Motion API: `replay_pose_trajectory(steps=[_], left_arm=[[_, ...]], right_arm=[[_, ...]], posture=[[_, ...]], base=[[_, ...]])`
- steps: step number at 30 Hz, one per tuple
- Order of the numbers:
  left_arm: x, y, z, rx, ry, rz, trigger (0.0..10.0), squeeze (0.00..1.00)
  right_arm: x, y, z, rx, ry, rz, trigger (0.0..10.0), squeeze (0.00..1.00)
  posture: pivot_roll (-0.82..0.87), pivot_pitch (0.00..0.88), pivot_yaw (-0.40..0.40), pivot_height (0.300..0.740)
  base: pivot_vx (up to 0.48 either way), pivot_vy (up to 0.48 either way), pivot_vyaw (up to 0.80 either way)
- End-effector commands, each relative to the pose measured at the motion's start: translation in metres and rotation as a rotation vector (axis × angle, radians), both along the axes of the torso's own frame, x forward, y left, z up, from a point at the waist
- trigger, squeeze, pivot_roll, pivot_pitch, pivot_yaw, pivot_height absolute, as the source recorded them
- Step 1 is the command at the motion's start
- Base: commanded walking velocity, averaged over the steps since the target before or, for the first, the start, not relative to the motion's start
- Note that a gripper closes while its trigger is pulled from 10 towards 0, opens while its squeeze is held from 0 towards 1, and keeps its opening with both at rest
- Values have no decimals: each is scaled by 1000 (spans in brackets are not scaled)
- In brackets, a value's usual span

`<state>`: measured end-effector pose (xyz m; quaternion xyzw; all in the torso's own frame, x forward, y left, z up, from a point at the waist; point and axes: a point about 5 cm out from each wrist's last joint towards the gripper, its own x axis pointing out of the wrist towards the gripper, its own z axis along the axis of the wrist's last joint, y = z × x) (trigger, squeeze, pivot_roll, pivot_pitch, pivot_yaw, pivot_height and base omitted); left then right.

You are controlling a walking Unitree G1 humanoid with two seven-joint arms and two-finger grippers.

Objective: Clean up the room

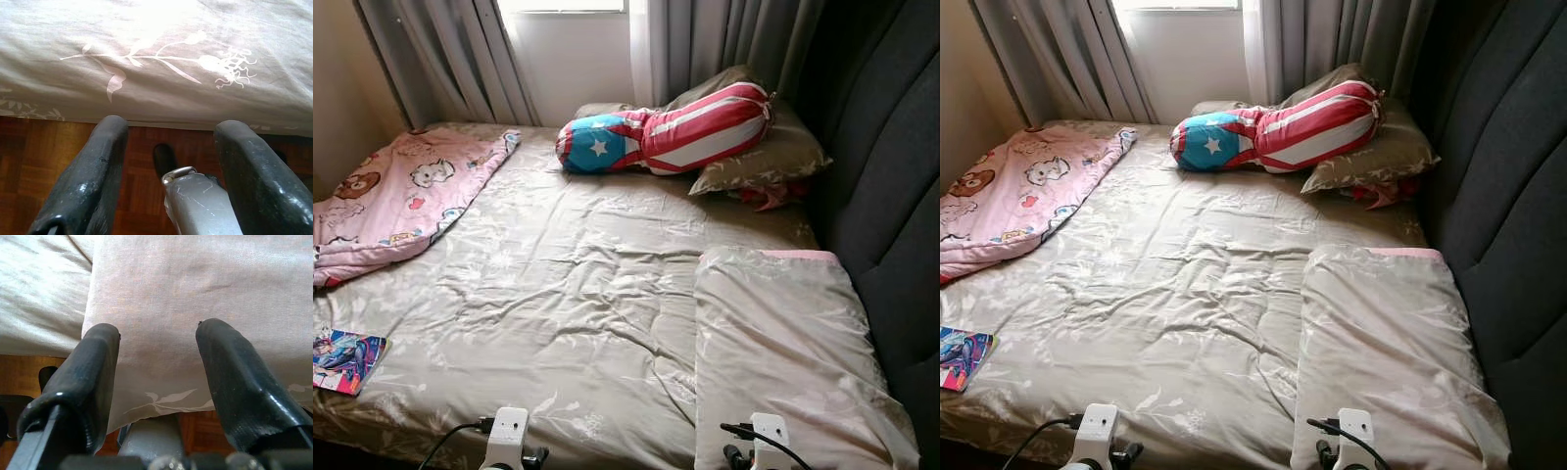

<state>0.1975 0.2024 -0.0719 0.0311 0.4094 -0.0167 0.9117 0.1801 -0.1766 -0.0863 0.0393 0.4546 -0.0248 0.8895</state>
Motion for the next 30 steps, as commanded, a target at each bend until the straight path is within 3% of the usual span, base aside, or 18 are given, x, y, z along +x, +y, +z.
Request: replay_pose_trajectory(steps=[1,30], left_arm=[[-4,3,-2,17,29,-9,10000,0],[-2,5,-1,23,27,-15,10000,0]], right_arm=[[-3,0,-2,0,17,4,10000,0],[1,2,0,-5,19,47,10000,0]], posture=[[-47,0,5,740],[-37,0,12,740]], base=[[0,480,0],[0,479,0]])
